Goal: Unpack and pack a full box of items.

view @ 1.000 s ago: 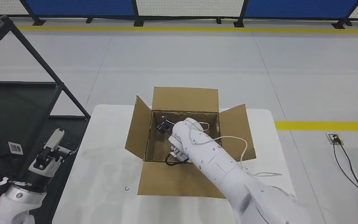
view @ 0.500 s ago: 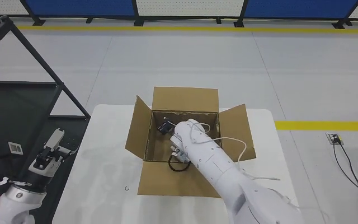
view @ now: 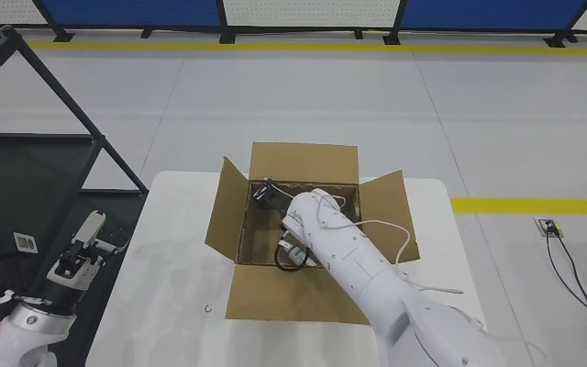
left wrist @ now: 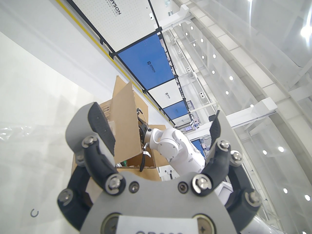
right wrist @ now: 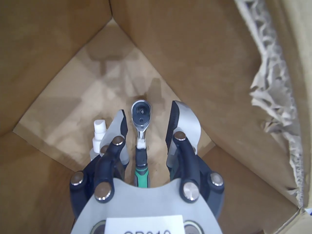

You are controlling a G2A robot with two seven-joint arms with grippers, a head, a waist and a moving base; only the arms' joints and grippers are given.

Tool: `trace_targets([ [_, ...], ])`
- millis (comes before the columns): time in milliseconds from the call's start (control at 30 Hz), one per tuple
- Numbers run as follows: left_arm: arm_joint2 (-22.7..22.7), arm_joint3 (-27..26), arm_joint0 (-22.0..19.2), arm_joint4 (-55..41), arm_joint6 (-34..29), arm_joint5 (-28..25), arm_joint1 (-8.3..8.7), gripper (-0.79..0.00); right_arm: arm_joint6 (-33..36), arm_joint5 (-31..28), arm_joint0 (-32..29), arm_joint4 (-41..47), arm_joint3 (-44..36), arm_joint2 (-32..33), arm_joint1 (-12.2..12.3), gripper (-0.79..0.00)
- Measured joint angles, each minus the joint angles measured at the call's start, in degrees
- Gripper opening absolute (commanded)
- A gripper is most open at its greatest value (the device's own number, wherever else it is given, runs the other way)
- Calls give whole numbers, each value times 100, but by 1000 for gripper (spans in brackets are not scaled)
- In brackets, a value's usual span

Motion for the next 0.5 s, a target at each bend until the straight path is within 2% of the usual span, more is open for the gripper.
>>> trace_targets([
  [233,0,0,0,0,0,0,0,0,-382,468,-326,-234,-754,170,337,-406],
  [333,0,0,0,0,0,0,0,0,-348,860,-600,-424,-1446,318,581,-403],
  [500,0,0,0,0,0,0,0,0,203,1436,-1382,-1066,-3380,862,1219,-388],
])
